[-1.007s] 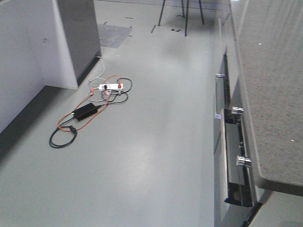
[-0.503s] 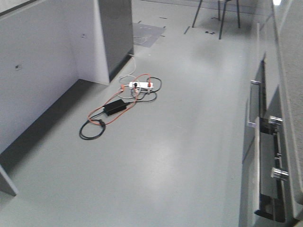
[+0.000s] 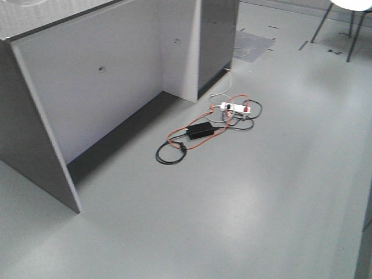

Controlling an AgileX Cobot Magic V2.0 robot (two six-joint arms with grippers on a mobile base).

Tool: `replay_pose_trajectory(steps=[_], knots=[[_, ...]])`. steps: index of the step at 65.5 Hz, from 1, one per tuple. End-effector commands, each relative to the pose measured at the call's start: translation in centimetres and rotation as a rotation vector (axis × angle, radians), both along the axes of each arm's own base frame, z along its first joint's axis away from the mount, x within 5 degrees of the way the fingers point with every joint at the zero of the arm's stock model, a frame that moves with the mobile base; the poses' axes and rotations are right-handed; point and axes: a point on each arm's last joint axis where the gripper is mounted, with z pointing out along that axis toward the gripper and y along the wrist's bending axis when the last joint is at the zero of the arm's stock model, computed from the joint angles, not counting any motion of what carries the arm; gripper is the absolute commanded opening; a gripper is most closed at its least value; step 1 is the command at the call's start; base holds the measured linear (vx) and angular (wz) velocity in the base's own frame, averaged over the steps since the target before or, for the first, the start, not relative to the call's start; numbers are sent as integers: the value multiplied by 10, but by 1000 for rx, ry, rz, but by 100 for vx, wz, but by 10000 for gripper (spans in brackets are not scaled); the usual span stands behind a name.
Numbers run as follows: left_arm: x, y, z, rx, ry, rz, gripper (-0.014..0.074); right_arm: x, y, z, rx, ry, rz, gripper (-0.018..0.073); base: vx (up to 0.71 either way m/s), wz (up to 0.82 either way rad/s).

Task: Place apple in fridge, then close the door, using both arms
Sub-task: 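Drive the base away from the counter holding the apple in the right gripper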

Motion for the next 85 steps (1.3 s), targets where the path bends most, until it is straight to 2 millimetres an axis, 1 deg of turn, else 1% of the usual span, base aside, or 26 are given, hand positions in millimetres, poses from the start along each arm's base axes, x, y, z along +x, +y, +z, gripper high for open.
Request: replay_pose_trajectory(steps=[1,85], knots=[[1,0,0,-10,-59,0,-6,4,-1,13,-7,-89,-6,99,2,38],[1,0,0,-10,-59,0,-6,4,-1,13,-7,-89,-6,99,2,34]])
